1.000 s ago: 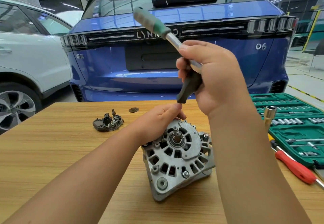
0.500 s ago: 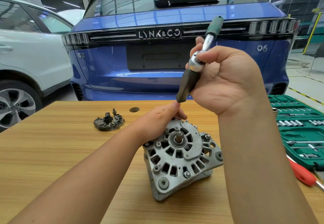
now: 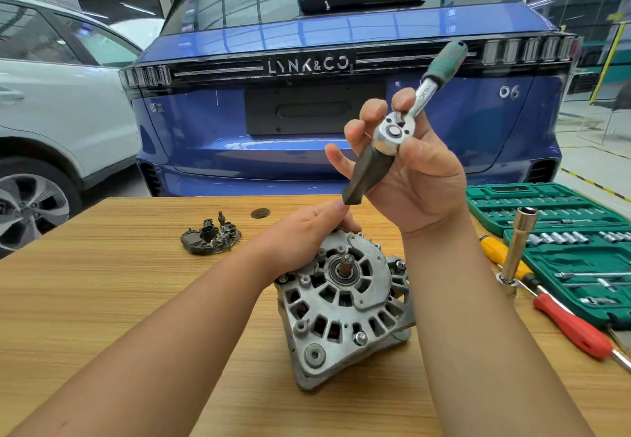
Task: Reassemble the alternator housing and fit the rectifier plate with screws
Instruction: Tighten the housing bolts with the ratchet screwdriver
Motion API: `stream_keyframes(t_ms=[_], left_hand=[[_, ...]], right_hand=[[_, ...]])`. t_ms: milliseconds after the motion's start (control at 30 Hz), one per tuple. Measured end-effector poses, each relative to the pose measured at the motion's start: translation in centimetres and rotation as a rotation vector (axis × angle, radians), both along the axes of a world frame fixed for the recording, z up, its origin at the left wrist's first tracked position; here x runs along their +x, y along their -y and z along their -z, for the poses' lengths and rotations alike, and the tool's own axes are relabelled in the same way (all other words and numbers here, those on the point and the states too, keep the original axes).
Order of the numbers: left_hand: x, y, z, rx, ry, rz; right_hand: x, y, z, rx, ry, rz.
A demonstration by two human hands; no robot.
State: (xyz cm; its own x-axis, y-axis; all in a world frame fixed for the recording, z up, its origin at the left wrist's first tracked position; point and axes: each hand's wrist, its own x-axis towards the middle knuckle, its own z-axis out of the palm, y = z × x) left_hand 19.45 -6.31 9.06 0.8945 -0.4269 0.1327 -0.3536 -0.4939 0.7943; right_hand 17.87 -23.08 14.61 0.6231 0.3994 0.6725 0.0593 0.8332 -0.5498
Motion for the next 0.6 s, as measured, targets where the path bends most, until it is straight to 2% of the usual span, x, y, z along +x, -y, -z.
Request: stream_keyframes(t_ms=[100,200,300,367,433,500,600], left_hand=[[0.0,0.0,0.2,-0.026,-0.011,-0.013],[-0.4,0.1,0.1,-0.061,-0.005,-0.041],[-0.7,0.1,0.0,-0.085,0.012,-0.093],[-0.9,0.0,0.1,-0.089,-0.016,-0.141],[-0.6,0.0,0.3,-0.079,-0.024,-0.182],[-0.5,0.1,0.2,-0.076,-0.060,-0.208],[0.1,0.0,0.4,-0.059,-0.054,-0.171]], right_hand=[[-0.4,-0.4,-0.2,0.024,0.006,0.065],[-0.8,-1.6,-0.6,-0.003,0.043,0.298],[-1.3,-4.1,-0.8,0.000,0.169,0.779],[-0.9,-5.5,-0.2,-0.002,0.354,1.191],[-0.1,-6.2,0.7,0.022,0.550,1.503],[0.8,-6.0,1.3,0.047,0.675,1.647],[1.4,-5.3,1.6,0.048,0.737,1.690]])
